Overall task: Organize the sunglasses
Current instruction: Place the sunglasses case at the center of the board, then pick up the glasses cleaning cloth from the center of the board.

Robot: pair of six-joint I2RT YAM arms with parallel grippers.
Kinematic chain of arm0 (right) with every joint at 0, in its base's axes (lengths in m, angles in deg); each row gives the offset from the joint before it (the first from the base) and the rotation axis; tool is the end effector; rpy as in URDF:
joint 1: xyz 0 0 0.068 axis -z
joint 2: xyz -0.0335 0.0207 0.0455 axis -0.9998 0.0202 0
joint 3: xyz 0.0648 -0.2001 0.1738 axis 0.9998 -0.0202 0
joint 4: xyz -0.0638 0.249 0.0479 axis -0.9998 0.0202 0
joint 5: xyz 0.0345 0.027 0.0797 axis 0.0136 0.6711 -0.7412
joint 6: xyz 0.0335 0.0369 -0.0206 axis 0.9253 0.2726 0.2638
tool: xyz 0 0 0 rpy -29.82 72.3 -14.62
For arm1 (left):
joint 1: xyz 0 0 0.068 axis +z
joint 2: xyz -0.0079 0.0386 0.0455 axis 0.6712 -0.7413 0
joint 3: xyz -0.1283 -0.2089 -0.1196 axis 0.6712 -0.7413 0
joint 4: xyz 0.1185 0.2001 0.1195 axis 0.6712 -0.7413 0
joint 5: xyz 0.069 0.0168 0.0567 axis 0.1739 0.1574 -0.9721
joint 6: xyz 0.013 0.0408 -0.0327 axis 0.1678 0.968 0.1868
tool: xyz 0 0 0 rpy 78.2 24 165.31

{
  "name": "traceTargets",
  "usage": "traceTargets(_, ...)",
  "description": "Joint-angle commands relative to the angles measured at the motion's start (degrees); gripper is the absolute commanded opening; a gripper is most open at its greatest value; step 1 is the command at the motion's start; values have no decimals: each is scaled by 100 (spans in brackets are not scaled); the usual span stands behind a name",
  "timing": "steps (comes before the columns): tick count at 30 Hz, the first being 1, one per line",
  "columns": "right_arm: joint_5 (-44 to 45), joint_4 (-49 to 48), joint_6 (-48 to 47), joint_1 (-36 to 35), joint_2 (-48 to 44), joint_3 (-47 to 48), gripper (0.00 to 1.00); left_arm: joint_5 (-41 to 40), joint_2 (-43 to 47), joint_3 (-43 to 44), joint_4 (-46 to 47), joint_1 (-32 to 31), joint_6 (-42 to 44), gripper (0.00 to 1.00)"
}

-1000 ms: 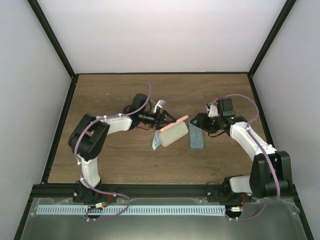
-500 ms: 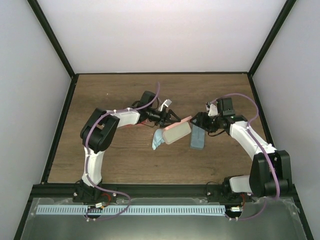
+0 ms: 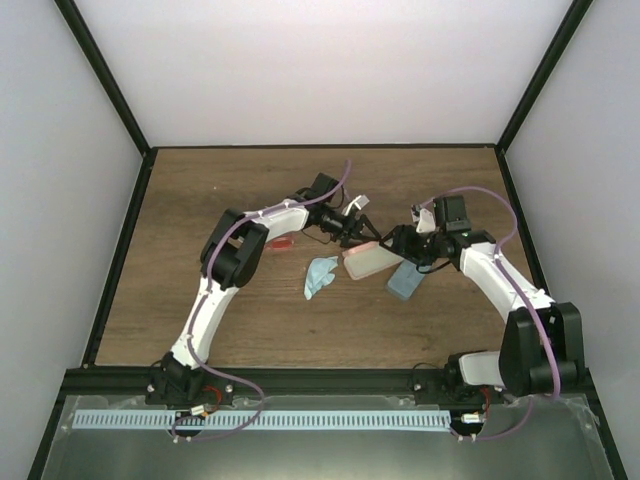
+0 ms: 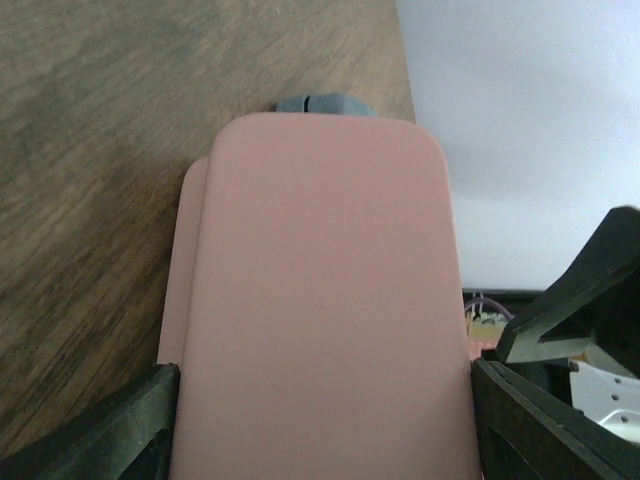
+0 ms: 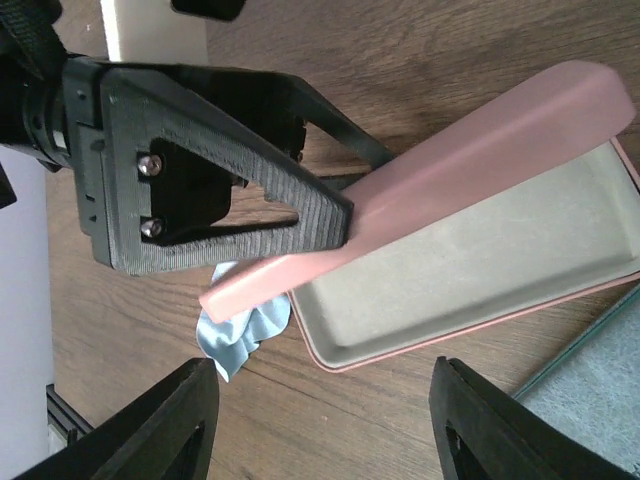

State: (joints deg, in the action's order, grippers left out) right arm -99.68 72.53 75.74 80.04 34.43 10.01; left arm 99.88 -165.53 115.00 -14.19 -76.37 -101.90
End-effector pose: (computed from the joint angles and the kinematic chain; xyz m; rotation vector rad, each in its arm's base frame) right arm 0.2536 0.0588 0.2255 0.1674 2.5705 0.9685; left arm 0.4025 -0.3117 0.1222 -0.6739 -2.4817 1.7684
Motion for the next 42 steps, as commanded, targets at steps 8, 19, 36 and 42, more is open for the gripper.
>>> traceTargets(8, -177, -98, -88, 24, -51, 87, 60, -1044, 433, -359, -1188, 20, 1127, 100)
traceTargets(19, -153, -118, -181, 19, 116, 79, 61, -1801, 1066, 13, -1489, 39, 1360, 100)
traceTargets(36, -281, -32, -201, 19, 431, 643, 41, -2301, 1893, 62, -1536, 525, 1060, 85)
traceTargets(42, -555, -83, -191, -22, 497, 626, 1, -2615, 2390, -726, -947, 398, 488, 50)
